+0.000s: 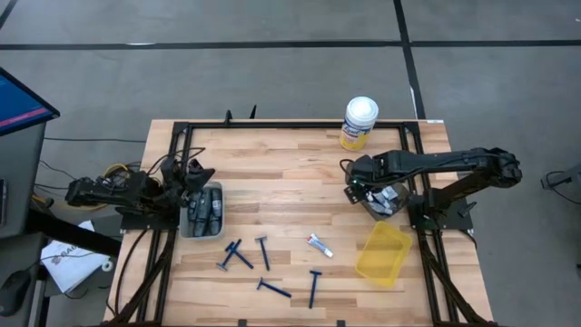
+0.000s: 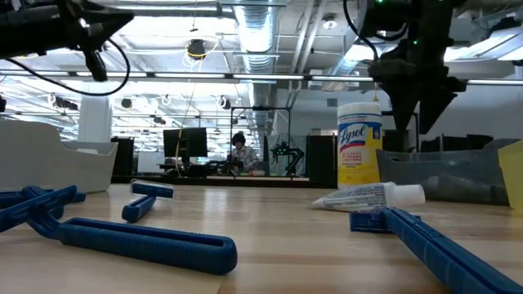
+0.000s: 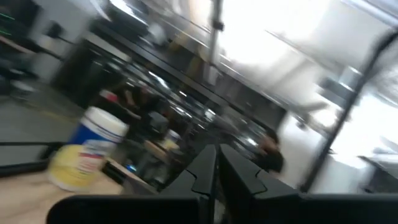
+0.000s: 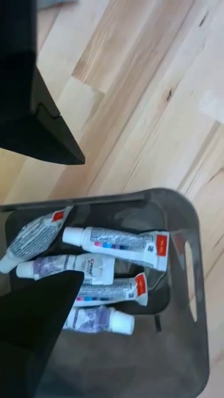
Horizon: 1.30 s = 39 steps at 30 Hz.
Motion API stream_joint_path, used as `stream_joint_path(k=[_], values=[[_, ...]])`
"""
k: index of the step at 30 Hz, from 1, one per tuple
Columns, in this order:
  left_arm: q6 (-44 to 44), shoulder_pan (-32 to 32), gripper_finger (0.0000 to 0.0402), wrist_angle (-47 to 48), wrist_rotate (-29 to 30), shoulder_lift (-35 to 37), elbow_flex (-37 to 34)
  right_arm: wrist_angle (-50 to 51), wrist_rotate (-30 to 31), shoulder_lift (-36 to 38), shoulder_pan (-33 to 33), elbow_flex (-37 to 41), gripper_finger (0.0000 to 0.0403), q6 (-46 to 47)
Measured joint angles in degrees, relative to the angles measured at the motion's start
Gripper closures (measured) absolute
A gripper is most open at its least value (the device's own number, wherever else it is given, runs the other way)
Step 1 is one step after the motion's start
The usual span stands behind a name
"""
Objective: Pick & Place Travel size toiletries
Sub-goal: Put the white toothpaste into the black bin
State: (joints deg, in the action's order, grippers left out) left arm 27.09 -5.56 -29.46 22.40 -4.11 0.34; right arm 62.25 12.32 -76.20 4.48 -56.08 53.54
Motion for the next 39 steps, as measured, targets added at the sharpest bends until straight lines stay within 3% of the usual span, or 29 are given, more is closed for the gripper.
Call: stream_joint_path(k=[5, 9, 16, 27, 30, 36, 39], values=[[-0.02, 0.02, 0.0389, -0.25, 14.36, 1.44, 0.02, -1.76, 0.16, 0.0, -1.62, 0.01, 0.0117, 0.04], [-0.02, 0.02, 0.0389, 0.84, 21.4, 1.46, 0.02, -7.13, 0.21, 0.0, -3.62, 0.01, 0.0117, 0.04], [0.0, 0.02, 0.0389, 0.71, 22.14, 0.97, 0.02, -14.69, 0.21, 0.0, -6.4, 0.01, 0.0117, 0.03], [0.13, 0.02, 0.0389, -0.75, 21.33, 0.75, 0.02, -16.36, 0.2, 0.0, -7.26, 0.01, 0.0117, 0.69], [0.16, 0.02, 0.0389, 0.92, 14.28, 0.76, 0.02, -16.38, 0.2, 0.0, -8.01, 0.01, 0.0117, 0.94], [0.17, 0.02, 0.0389, 4.97, -14.33, 0.71, 0.02, -16.68, 0.22, 0.0, -8.31, 0.01, 0.0117, 1.99], [0.2, 0.0, 0.0389, 3.95, -22.16, 1.16, 0.02, -17.15, 0.24, 0.0, -8.29, 0.01, 0.0117, 1.99]])
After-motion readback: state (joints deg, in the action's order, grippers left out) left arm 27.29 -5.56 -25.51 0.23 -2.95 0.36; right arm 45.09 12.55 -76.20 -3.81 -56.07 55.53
